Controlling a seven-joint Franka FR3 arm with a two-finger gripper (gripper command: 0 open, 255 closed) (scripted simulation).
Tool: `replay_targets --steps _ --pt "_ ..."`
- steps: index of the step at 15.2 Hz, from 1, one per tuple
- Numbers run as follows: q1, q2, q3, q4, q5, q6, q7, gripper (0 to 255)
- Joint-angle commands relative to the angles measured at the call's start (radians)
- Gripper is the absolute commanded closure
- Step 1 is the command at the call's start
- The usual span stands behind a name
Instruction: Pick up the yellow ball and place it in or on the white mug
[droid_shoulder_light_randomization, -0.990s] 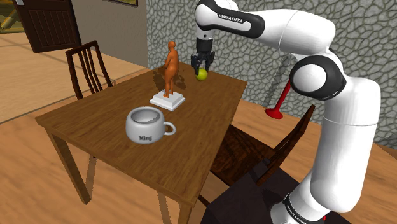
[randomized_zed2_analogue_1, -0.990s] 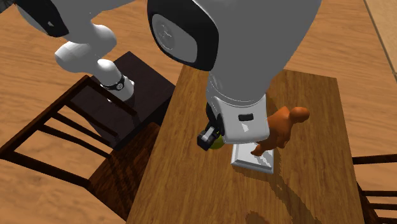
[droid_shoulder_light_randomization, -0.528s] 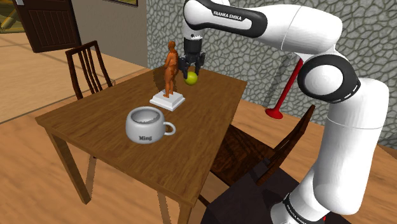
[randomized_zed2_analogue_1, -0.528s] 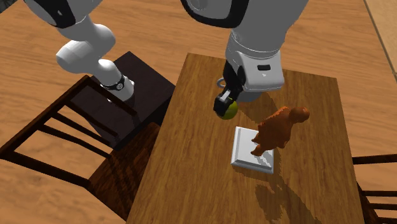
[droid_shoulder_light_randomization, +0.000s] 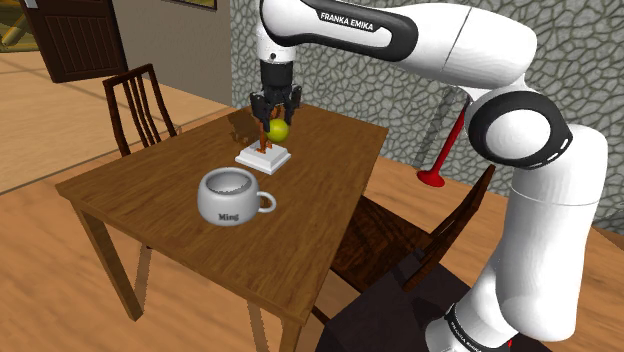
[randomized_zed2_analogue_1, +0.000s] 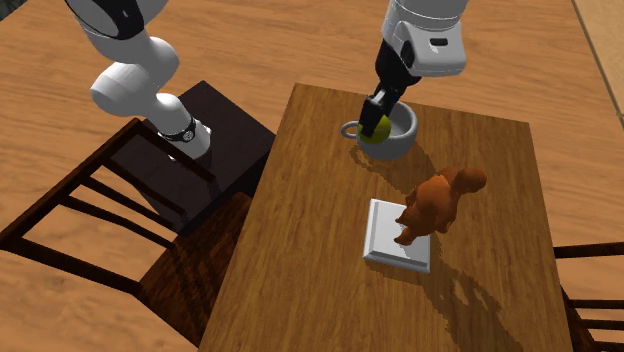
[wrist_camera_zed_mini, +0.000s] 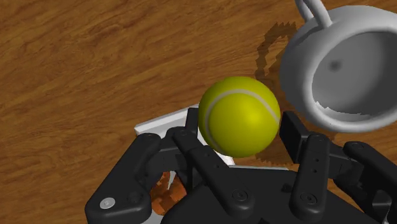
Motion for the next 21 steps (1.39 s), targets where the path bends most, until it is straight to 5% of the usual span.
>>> replay_targets --steps 1,9,21 --pt "0.035 0.026 0.013 0.046 -0.006 -0.025 0.043 255" --pt "0.191 0.181 0.052 0.304 -0.041 -0.145 0.2 255" --pt "0.157 0.084 0.056 -0.018 -0.023 0.079 0.22 255"
